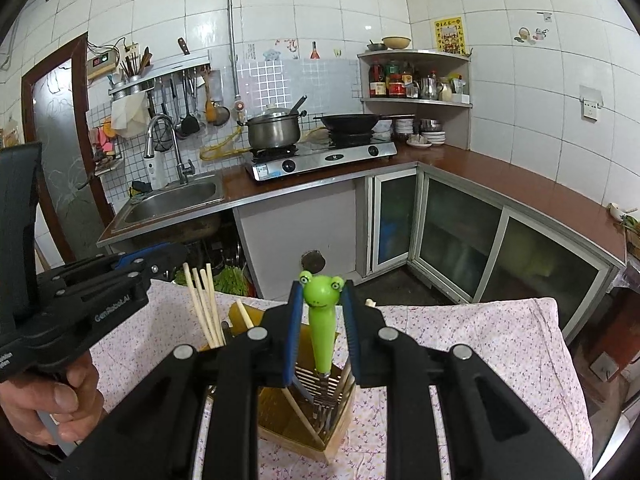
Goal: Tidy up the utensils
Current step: 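Lower the fork into the holder while the left gripper lowers the chopstick in, then open both grippers and pull them back from the holder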
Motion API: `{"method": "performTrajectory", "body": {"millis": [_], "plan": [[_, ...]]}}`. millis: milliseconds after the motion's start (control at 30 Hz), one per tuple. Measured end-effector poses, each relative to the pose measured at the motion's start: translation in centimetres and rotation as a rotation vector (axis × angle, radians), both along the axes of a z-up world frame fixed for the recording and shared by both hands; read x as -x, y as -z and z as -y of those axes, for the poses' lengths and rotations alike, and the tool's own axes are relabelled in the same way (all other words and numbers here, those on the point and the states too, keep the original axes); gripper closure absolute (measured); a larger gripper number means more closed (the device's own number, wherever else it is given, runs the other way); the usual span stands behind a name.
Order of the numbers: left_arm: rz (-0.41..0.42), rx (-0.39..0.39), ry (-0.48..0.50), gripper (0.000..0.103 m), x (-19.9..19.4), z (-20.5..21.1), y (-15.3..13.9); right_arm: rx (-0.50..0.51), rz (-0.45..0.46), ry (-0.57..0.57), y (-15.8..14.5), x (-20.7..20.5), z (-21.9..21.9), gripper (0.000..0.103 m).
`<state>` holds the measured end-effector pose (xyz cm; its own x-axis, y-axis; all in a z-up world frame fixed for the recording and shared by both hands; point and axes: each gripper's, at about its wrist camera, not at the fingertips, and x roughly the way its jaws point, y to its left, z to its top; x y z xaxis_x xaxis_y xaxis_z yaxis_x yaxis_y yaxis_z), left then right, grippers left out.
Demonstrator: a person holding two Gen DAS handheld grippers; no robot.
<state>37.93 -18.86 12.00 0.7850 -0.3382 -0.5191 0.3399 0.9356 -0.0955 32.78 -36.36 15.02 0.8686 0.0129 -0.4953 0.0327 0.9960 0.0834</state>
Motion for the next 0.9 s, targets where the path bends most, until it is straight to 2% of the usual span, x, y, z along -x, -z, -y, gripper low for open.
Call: {"method": "performTrajectory", "body": {"millis": [100,200,367,533,567,600,667,767,833,900], "plan": [[-0.001,0.003,-0.006,0.085,0.0,-0.2,-0.1,-0.001,0.001,0.004,-0.1,0.1,0.1,0.081],[0.001,0.012,-0.011,0.085,0.0,-0.5,-0.3,-0.005,0.013,0.008,-0.5,0.2,0.2,0.069],[0.011,0.022,-0.014,0.08,0.3,-1.0,-1.0,-0.009,0.03,0.018,-1.2,0.7,0.4,0.069],[0.035,0.043,-0.016,0.062,1.3,-2.1,-2.0,-0.011,0.046,0.029,-1.9,1.7,0.8,0.068],[0.041,0.041,-0.015,0.055,1.7,-2.4,-2.1,-0.012,0.049,0.031,-2.0,2.0,0.9,0.067],[0.05,0.034,-0.015,0.045,2.1,-2.6,-2.0,-0.012,0.051,0.033,-2.0,2.4,1.0,0.064],[0.078,0.015,-0.029,0.031,3.1,-3.2,-1.9,-0.003,0.055,0.039,-2.1,3.4,1.1,0.057],[0.087,0.011,-0.046,0.02,4.5,-4.5,-1.6,0.026,0.058,0.038,-2.2,5.1,0.9,0.046],[0.106,0.026,-0.066,0.009,5.8,-5.8,-1.6,0.031,0.067,0.046,-2.2,6.7,0.9,0.034],[0.149,0.048,-0.1,0.005,8.1,-7.6,-1.3,0.037,0.074,0.058,-1.6,9.0,0.8,0.03]]}}
